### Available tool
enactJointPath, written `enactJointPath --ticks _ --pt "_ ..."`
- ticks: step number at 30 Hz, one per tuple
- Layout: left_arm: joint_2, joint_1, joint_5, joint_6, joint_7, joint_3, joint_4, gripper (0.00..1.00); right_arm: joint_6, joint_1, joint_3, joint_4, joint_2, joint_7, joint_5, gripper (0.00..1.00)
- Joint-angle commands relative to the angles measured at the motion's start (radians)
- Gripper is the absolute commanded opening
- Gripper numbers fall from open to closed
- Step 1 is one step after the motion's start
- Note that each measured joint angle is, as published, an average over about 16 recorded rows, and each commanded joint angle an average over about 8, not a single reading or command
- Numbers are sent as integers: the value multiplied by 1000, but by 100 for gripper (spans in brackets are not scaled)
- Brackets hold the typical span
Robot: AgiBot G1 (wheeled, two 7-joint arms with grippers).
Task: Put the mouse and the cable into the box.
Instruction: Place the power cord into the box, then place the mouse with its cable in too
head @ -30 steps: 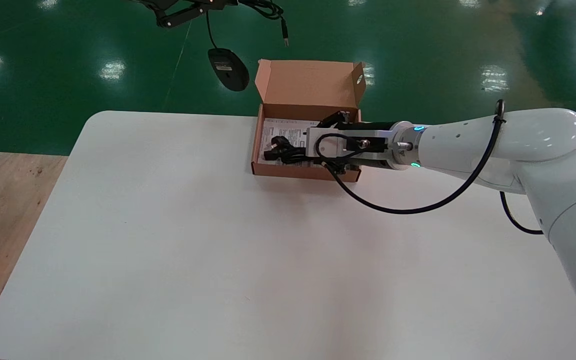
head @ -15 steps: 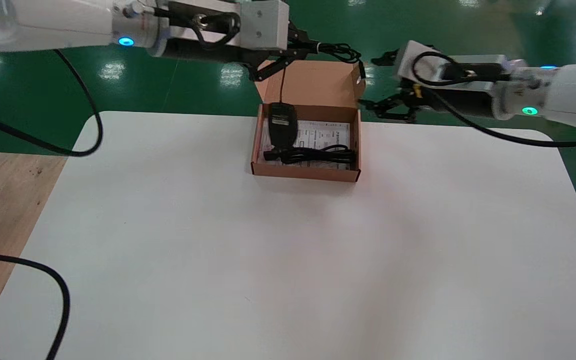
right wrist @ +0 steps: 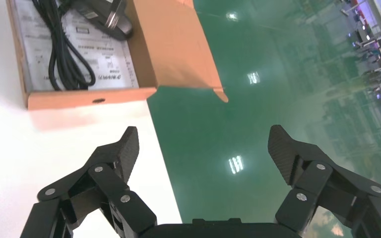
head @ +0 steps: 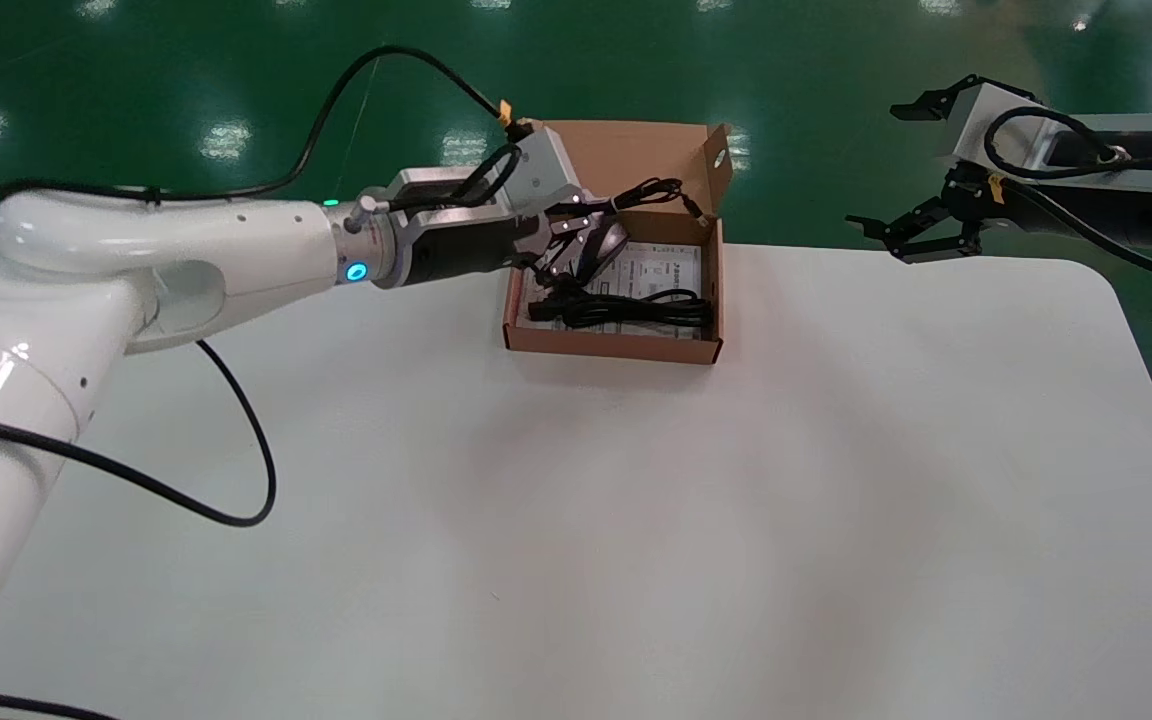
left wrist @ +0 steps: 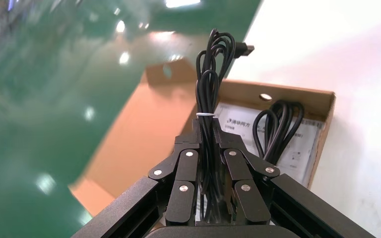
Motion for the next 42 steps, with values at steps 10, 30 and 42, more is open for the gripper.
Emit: enactJointPath --ticks 10,30,42 --pt "-2 64 -93 -82 -328 53 6 42 -34 10 -4 -28 23 -13 -6 100" --pt "-8 69 -114 -147 -518 183 -58 100 -107 18 -3 -40 23 4 -3 100" --pt "-102 144 -168 -54 -544 114 -190 100 -146 -94 47 135 75 137 78 100"
